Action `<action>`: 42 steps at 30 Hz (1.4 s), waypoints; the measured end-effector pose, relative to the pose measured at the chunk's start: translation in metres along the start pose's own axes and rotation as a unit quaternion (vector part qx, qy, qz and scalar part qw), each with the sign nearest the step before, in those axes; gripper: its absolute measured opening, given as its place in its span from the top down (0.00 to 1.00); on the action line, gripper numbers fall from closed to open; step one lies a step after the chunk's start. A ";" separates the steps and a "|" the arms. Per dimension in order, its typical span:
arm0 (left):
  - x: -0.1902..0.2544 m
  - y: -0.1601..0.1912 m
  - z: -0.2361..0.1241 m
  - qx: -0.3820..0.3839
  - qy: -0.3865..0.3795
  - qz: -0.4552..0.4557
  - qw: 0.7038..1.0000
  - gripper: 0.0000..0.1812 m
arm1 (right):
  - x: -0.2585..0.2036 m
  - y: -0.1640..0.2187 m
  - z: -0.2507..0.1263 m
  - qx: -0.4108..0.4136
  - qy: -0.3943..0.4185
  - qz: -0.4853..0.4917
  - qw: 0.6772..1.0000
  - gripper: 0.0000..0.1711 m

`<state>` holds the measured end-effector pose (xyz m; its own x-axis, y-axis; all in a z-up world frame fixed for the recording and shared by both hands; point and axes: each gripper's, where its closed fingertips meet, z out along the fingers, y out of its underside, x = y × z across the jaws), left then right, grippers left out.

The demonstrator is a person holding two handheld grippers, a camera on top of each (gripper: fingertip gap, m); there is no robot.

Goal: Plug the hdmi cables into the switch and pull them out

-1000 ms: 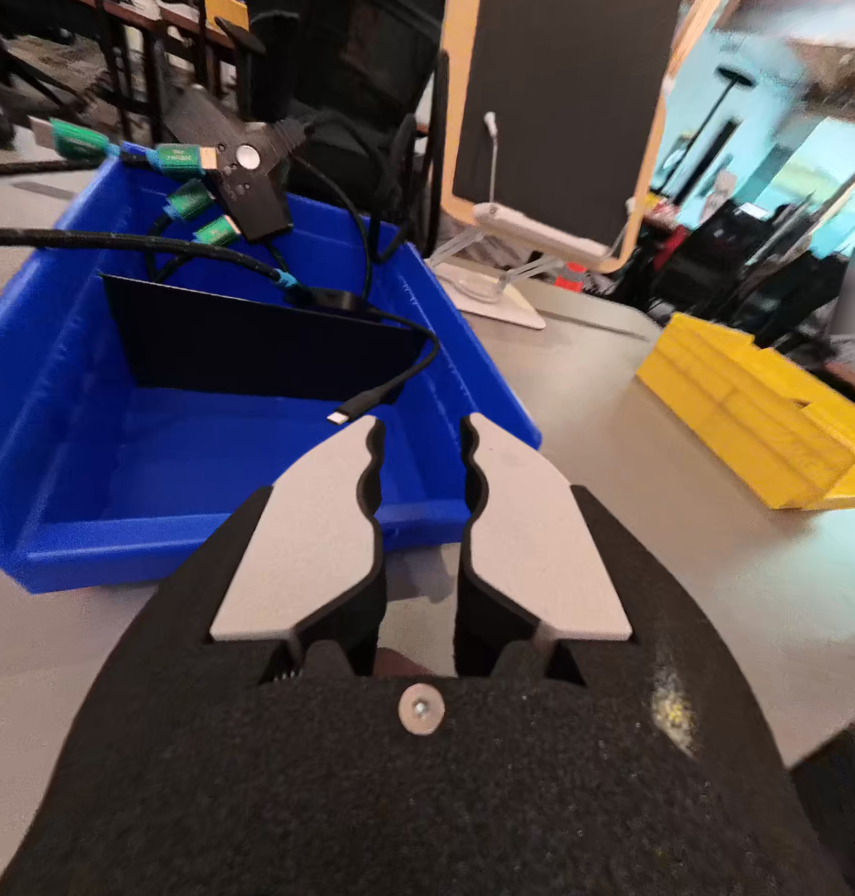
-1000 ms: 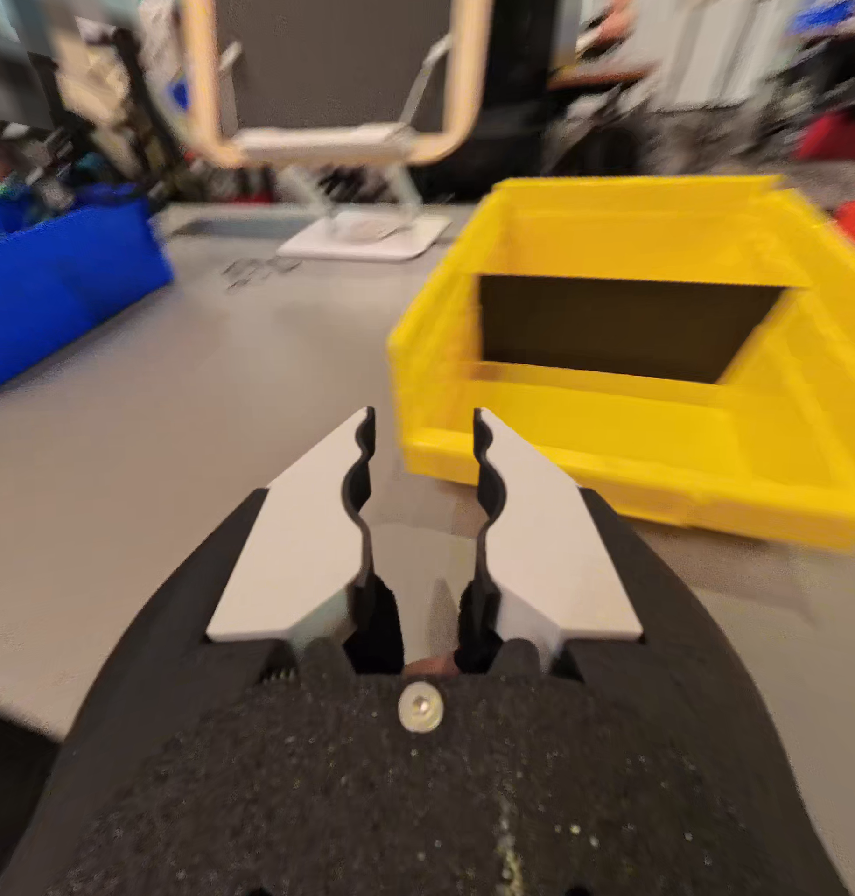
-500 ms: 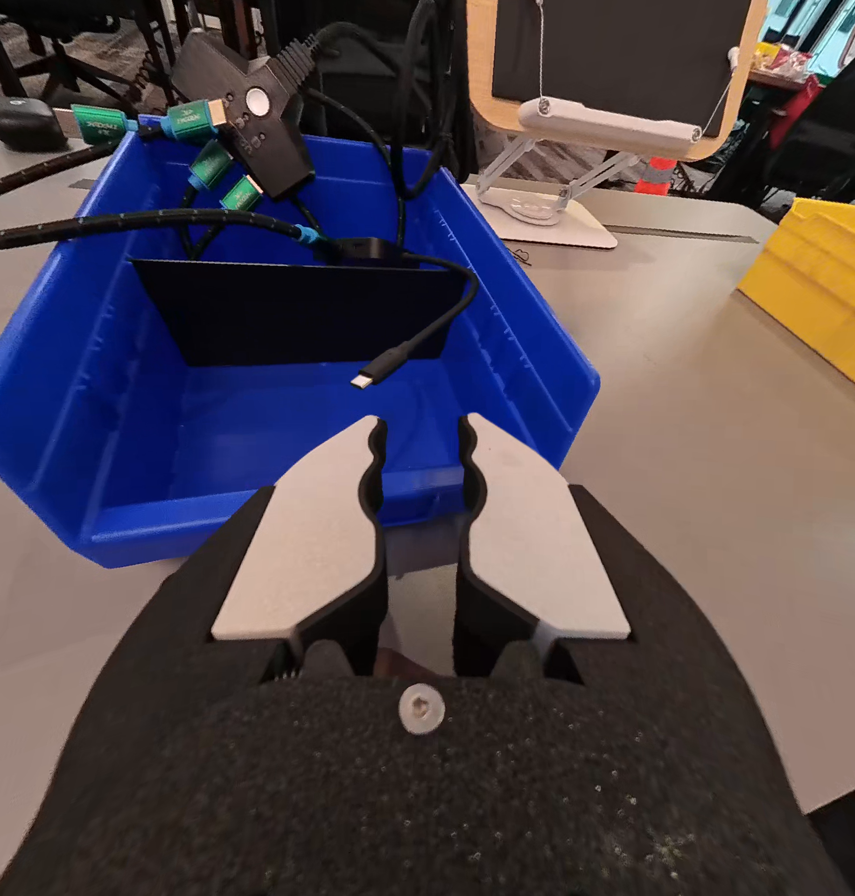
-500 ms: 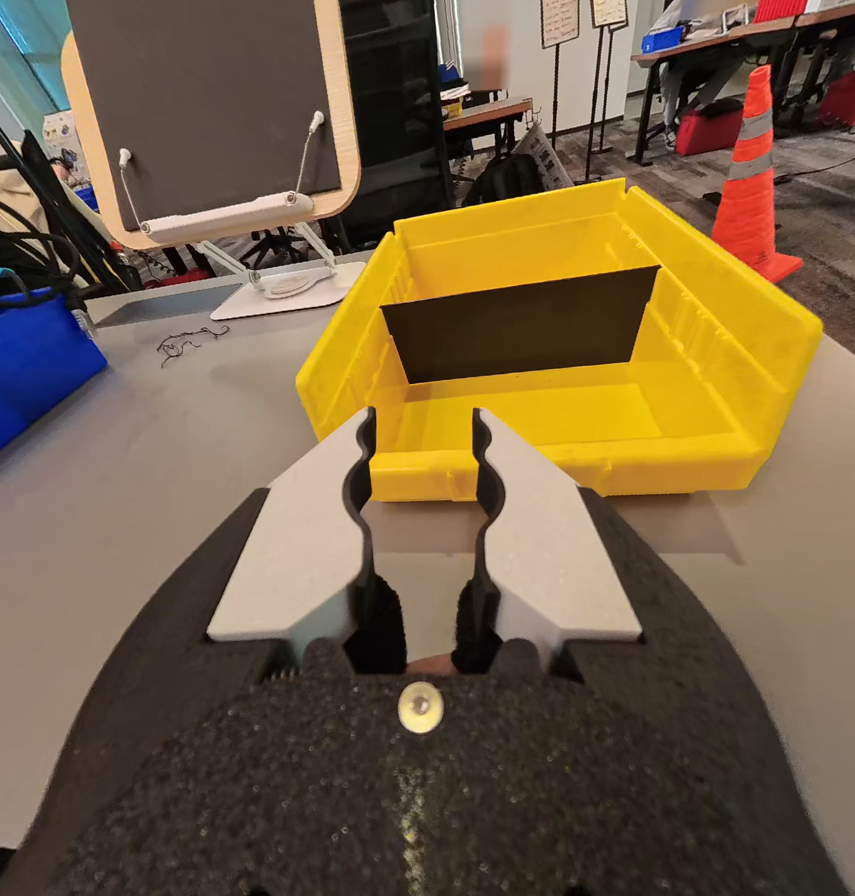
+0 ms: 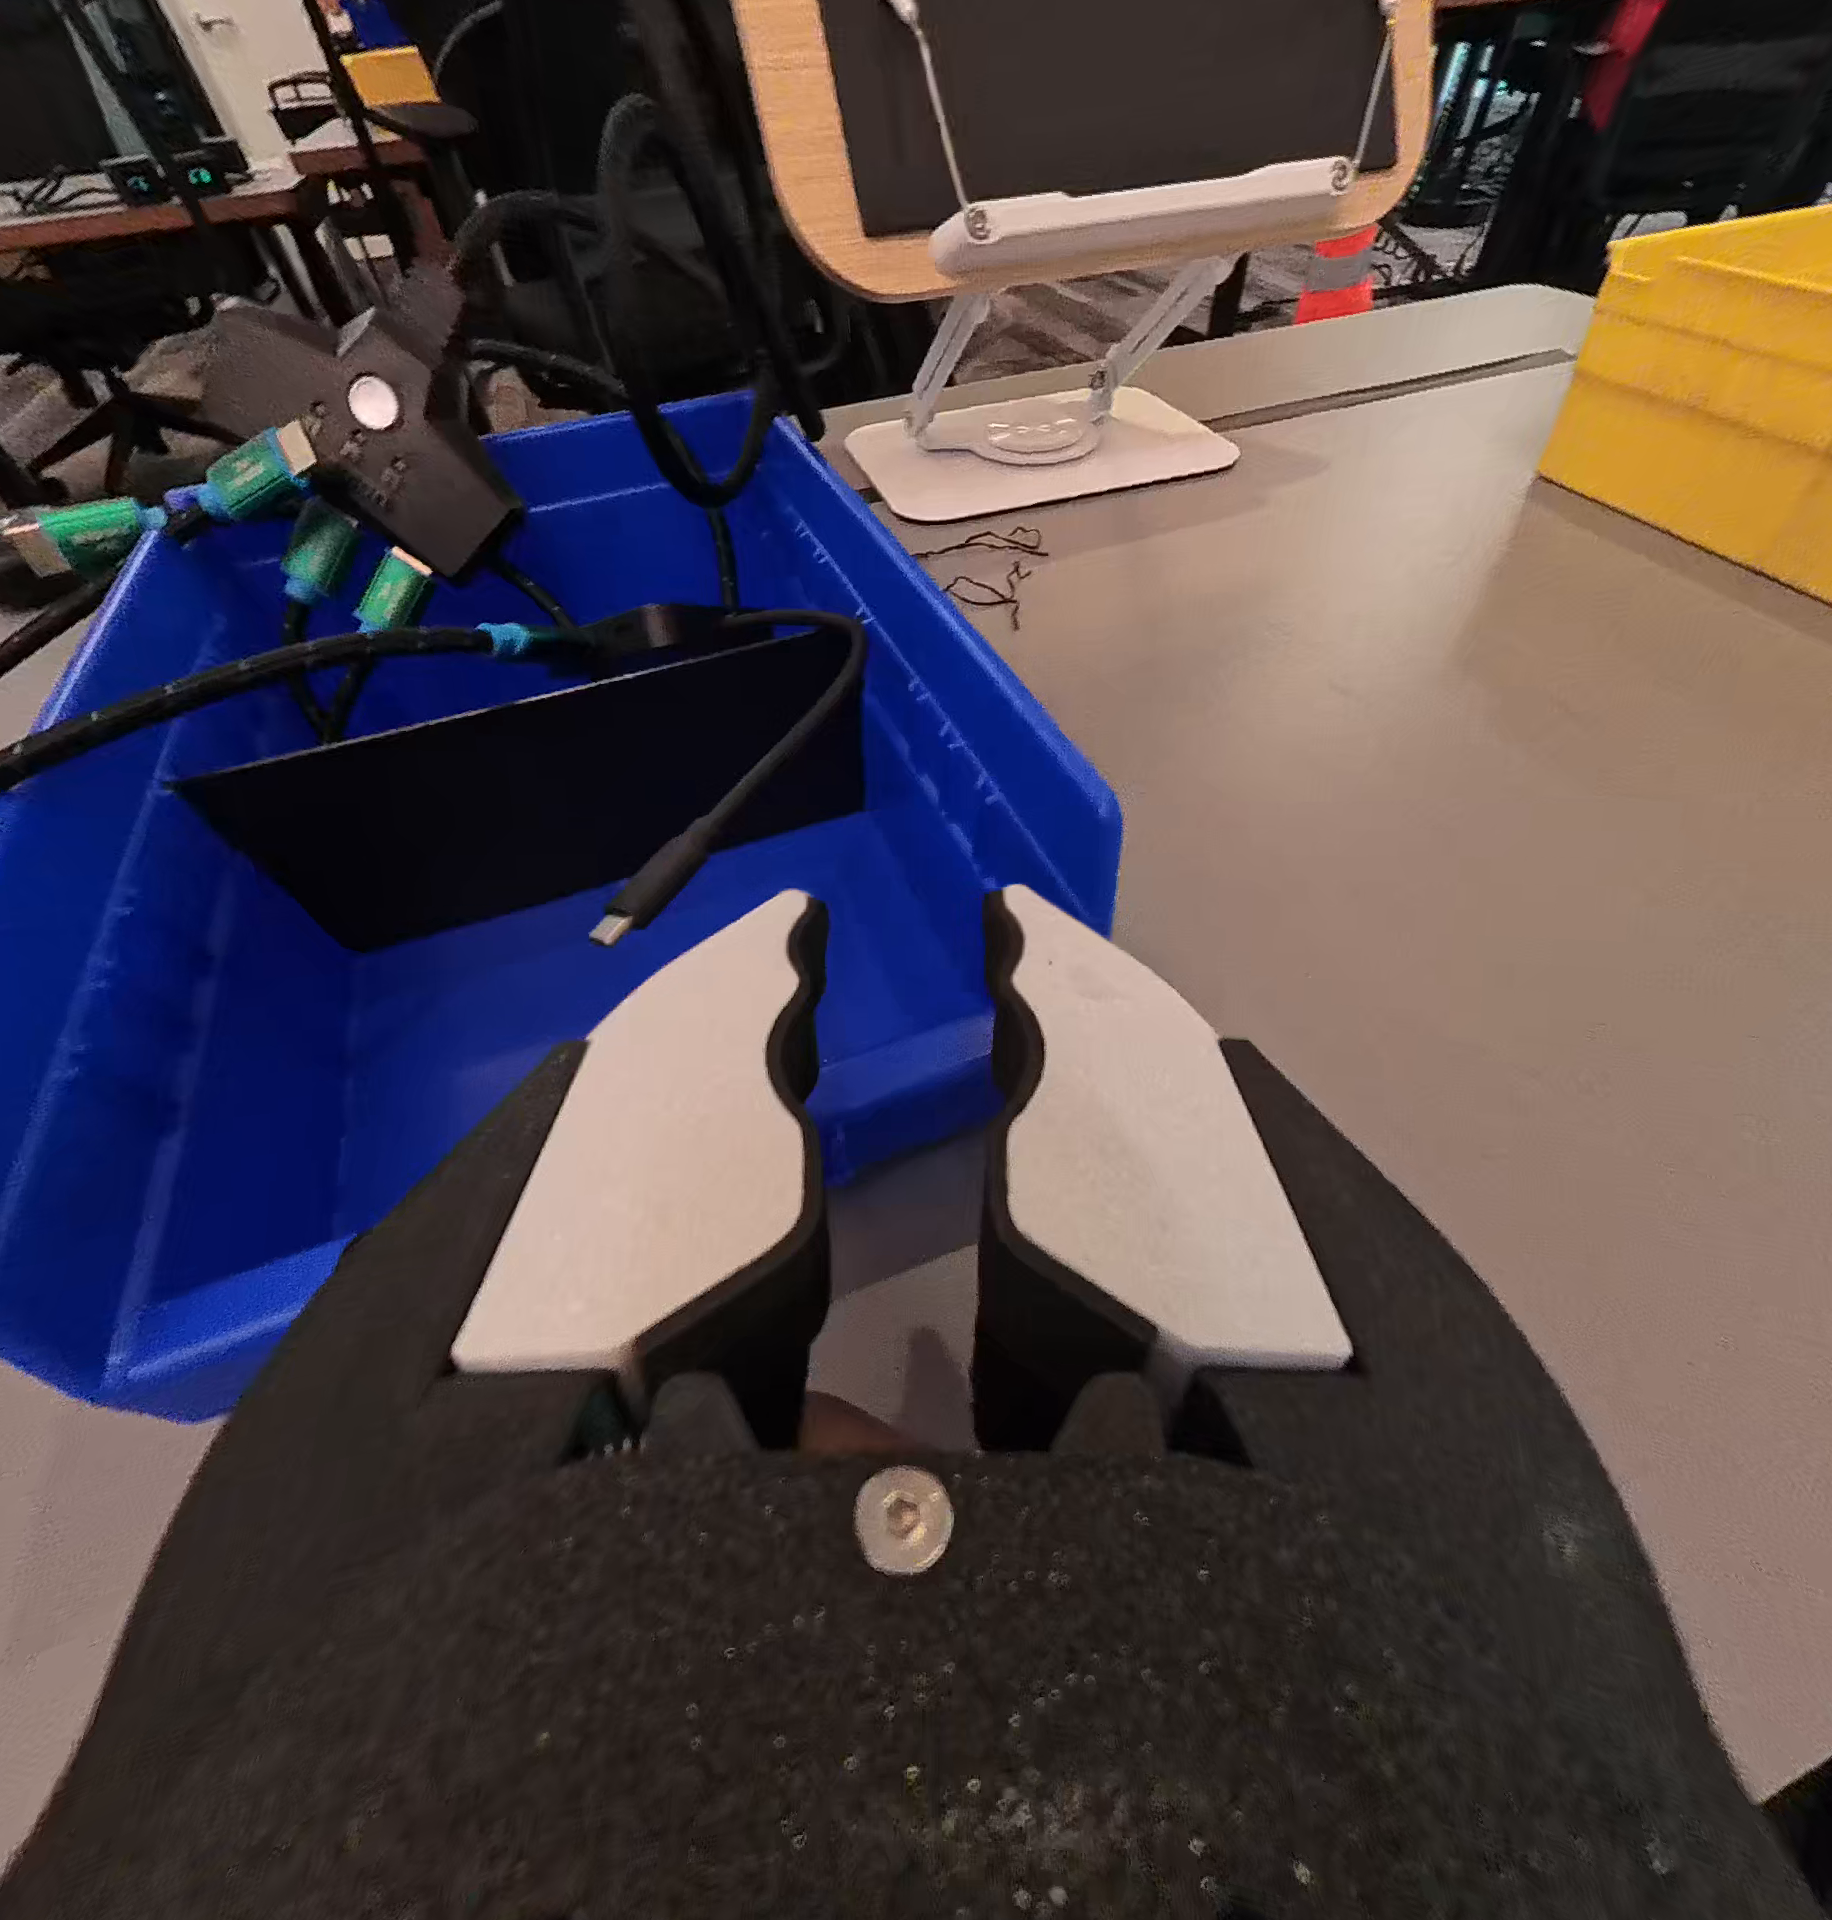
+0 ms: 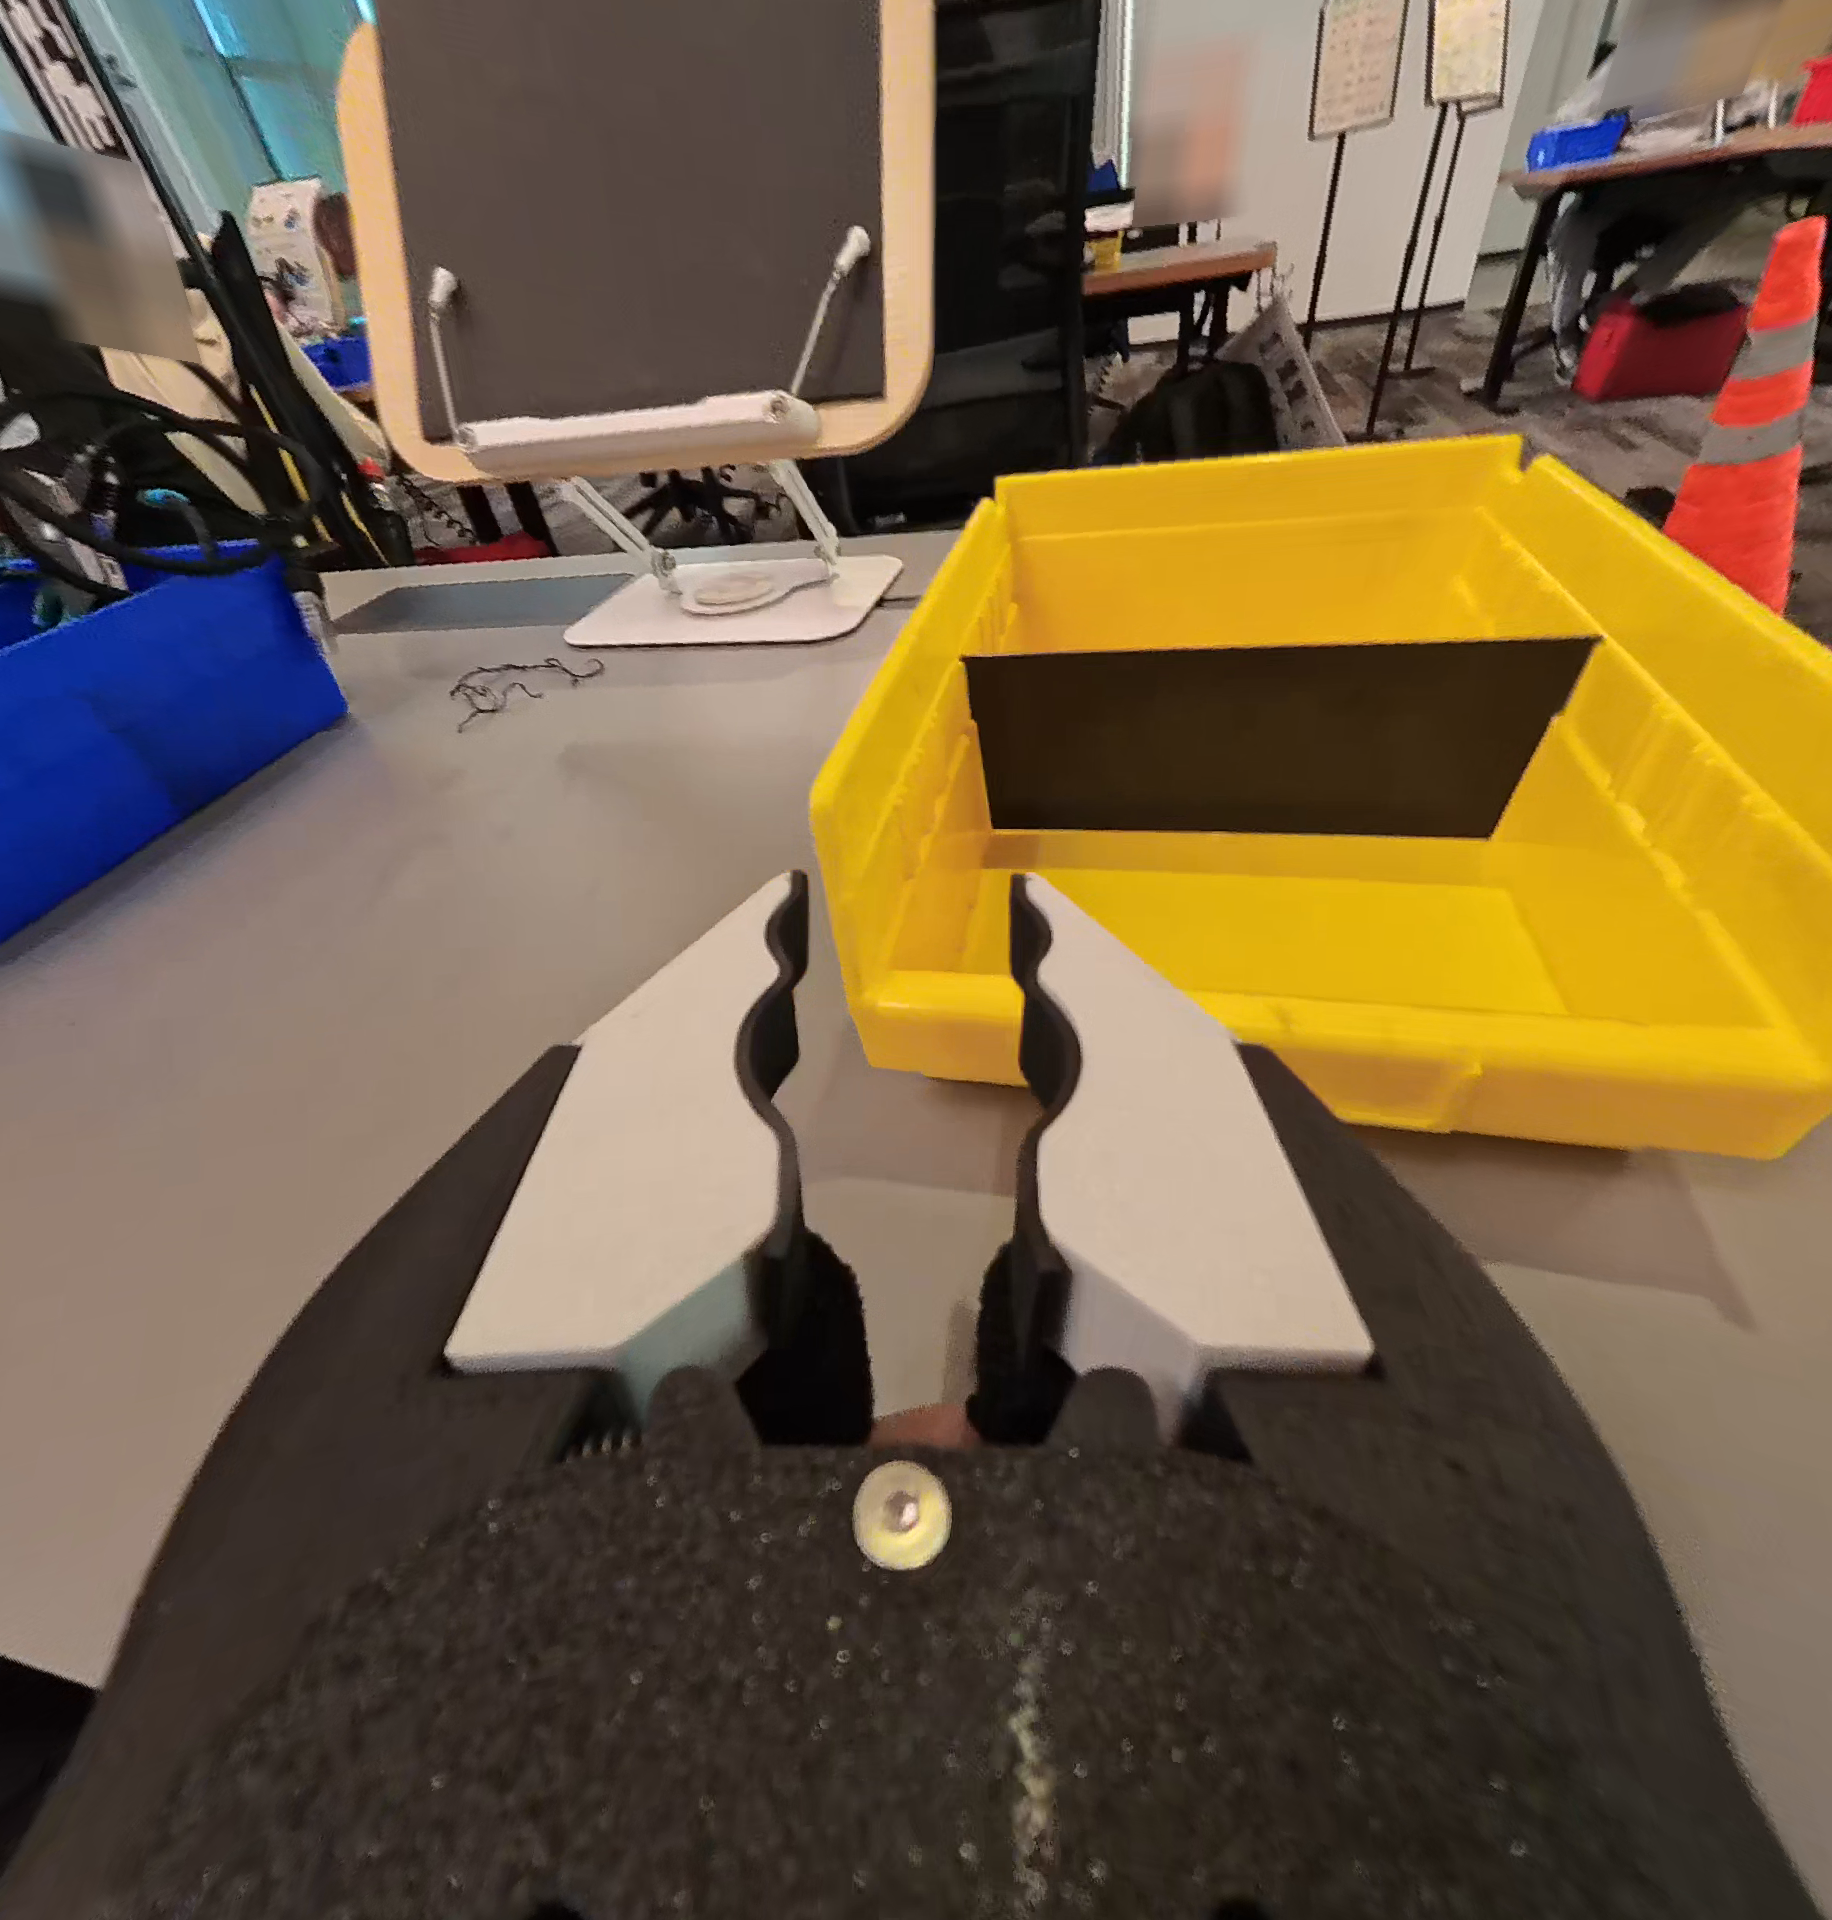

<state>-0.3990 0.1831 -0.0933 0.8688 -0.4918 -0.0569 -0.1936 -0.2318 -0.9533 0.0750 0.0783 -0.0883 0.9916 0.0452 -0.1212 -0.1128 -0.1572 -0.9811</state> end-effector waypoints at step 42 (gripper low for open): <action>-0.113 -0.032 0.124 -0.452 0.152 0.042 0.878 0.63 | -0.028 0.026 0.021 -0.058 -0.076 -0.043 0.994 0.78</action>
<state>-0.4343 0.3503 -0.0935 0.6992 -0.7082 0.0976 -0.6528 -0.6881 -0.3168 0.0428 0.0939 -0.1141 0.9751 0.2111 -0.0683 -0.0114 -0.2594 -0.9657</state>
